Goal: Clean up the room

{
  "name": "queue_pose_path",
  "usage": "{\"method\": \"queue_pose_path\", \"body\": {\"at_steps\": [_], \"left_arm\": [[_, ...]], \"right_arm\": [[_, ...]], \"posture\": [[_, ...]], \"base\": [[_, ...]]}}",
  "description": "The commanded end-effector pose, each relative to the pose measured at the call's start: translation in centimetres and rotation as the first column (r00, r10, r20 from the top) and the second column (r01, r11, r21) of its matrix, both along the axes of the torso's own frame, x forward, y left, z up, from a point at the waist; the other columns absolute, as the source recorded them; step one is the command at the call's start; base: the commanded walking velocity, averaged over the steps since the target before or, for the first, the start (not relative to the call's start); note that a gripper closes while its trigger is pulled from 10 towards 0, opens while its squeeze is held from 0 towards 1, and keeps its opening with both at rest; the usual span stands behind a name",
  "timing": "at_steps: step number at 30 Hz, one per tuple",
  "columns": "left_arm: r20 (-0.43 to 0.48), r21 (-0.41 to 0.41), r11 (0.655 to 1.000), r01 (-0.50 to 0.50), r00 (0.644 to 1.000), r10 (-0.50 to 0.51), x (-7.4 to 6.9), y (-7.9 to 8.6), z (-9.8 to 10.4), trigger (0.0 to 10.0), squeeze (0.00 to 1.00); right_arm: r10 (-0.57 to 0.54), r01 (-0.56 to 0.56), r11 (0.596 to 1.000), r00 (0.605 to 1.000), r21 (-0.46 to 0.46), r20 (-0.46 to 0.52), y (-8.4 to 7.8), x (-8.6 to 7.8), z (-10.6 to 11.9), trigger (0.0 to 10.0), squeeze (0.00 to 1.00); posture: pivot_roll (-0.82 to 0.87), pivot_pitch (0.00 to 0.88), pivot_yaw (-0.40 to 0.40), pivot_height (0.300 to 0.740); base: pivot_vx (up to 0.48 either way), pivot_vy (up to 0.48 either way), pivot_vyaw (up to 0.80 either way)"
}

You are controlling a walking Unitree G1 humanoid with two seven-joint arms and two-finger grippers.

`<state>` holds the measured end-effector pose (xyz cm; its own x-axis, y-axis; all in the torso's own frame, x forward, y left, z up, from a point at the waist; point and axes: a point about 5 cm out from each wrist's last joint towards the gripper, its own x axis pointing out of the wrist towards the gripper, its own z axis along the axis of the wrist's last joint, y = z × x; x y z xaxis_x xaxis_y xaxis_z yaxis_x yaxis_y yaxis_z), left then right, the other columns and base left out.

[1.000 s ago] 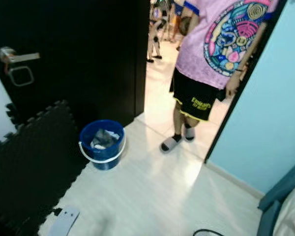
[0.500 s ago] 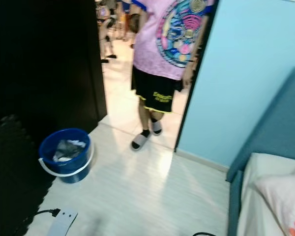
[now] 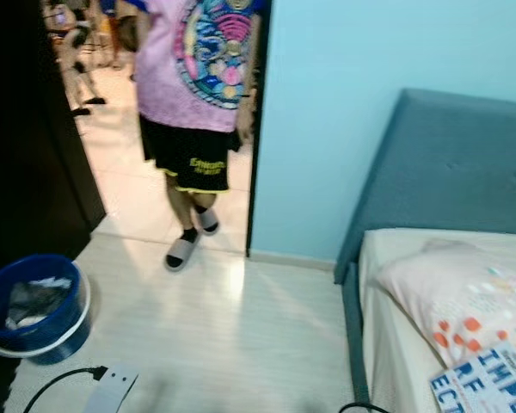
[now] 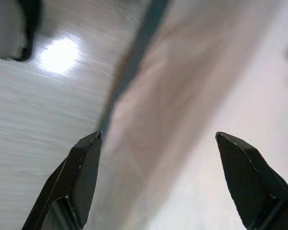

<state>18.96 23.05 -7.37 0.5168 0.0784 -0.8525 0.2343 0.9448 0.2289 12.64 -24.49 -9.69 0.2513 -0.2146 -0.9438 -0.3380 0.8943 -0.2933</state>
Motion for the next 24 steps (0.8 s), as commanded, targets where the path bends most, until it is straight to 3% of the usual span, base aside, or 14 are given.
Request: {"method": "queue_pose_path", "body": {"at_steps": [1,12,20,24], "left_arm": [[-0.022,0.002,1.000,0.009,1.000,-0.009,-0.6,-0.1,-0.3,10.0,0.00],[-0.008,0.001,1.000,0.006,1.000,-0.006,-0.5,-0.1,-0.3,10.0,0.00],[0.025,0.010,0.999,-0.033,0.999,0.033,-0.1,0.2,0.0,10.0,0.00],[0.037,0.002,0.998,-0.066,0.997,0.066,0.1,0.3,0.1,10.0,0.00]], "right_arm": [[-0.001,0.001,1.000,1.000,0.013,-0.002,0.4,-0.2,-0.2,10.0,0.00],[-0.010,0.010,0.999,1.000,0.034,-0.004,1.2,-0.7,-0.5,10.0,0.00],[-0.016,0.012,0.998,0.999,0.070,0.051,2.6,0.5,-0.5,10.0,0.00],[-0.039,0.035,0.997,0.997,0.065,0.065,2.2,0.6,-0.3,10.0,0.00]], "posture": [[0.10,0.000,-0.080,0.740],[0.10,0.000,-0.079,0.740],[0.08,0.000,-0.081,0.740],[0.07,0.000,-0.065,0.740]], "base": [[0.000,0.000,-0.80],[0.000,0.000,-0.80],[0.000,0.000,-0.80],[0.000,0.000,-0.80]]}}
